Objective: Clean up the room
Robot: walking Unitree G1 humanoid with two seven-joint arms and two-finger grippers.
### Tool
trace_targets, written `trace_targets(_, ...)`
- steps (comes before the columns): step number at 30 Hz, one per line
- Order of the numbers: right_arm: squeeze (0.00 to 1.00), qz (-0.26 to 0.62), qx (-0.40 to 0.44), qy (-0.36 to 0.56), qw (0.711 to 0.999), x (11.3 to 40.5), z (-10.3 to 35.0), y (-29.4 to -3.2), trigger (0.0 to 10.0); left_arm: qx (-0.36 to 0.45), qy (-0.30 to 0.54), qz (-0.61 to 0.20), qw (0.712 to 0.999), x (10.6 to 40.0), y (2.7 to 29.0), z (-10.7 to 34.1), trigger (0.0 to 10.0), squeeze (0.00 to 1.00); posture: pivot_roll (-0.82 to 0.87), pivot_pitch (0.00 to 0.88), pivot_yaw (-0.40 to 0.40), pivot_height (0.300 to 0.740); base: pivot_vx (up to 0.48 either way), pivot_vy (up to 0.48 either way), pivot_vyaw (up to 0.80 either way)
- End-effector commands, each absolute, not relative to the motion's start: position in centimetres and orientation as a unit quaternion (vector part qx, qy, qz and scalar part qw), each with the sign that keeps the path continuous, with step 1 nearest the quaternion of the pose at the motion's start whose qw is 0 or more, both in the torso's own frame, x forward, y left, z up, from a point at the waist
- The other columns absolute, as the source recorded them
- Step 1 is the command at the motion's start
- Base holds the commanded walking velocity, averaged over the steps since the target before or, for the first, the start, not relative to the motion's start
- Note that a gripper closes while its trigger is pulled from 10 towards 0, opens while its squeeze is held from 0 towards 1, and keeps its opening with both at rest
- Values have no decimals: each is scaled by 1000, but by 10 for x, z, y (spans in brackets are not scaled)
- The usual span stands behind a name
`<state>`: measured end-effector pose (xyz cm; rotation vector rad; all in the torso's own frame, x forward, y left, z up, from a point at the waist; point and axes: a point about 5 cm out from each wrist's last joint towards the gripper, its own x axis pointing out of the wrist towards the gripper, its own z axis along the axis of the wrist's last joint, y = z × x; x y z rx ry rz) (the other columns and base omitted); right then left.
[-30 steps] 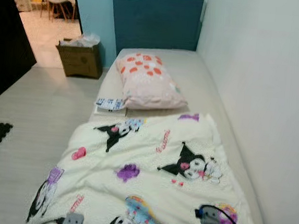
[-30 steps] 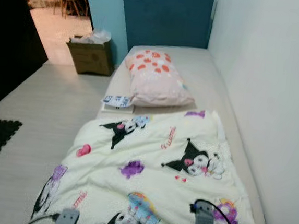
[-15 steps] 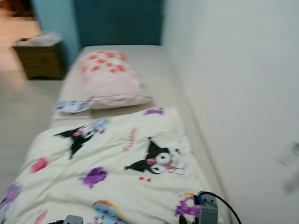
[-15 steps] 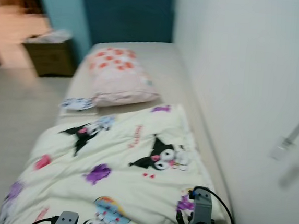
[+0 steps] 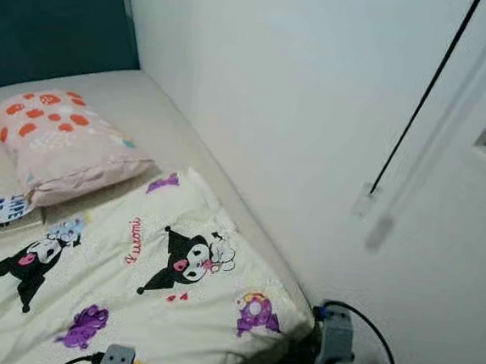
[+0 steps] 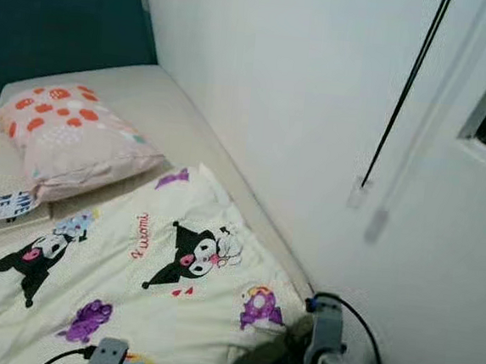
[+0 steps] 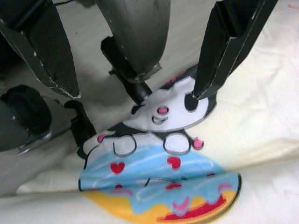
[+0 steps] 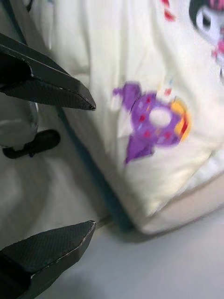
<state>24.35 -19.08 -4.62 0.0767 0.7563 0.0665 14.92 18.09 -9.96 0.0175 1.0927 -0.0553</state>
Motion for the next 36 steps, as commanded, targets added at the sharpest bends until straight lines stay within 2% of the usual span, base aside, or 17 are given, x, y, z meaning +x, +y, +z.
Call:
trace_targets(1,0,42,33,362,931,247,-44,-188,10000,11,527,-25,849,145,182,-101,10000,0,-159,0,3,740,0,-480,0)
trace_targets(4,0,46,31,361,931,247,-44,-186,10000,10,527,-23,849,144,182,-101,10000,0,-161,0,3,740,0,-425,0)
trace_targets(8,0,53,29,360,931,248,-43,-184,10000,6,527,-18,850,145,182,-101,10000,0,-161,0,3,740,0,0,0)
trace_targets(16,0,134,21,342,930,258,-36,-160,10000,2,527,-16,850,145,180,-102,10000,0,-161,0,3,740,0,0,0)
trace_targets(26,0,181,14,315,932,274,-23,-142,10000,-4,527,-19,849,144,177,-102,10000,0,-152,0,-8,740,0,0,0)
trace_targets(36,0,191,2,315,930,274,-22,-141,10000,-3,531,-21,847,143,177,-103,10000,0,-150,0,-13,740,0,-480,0)
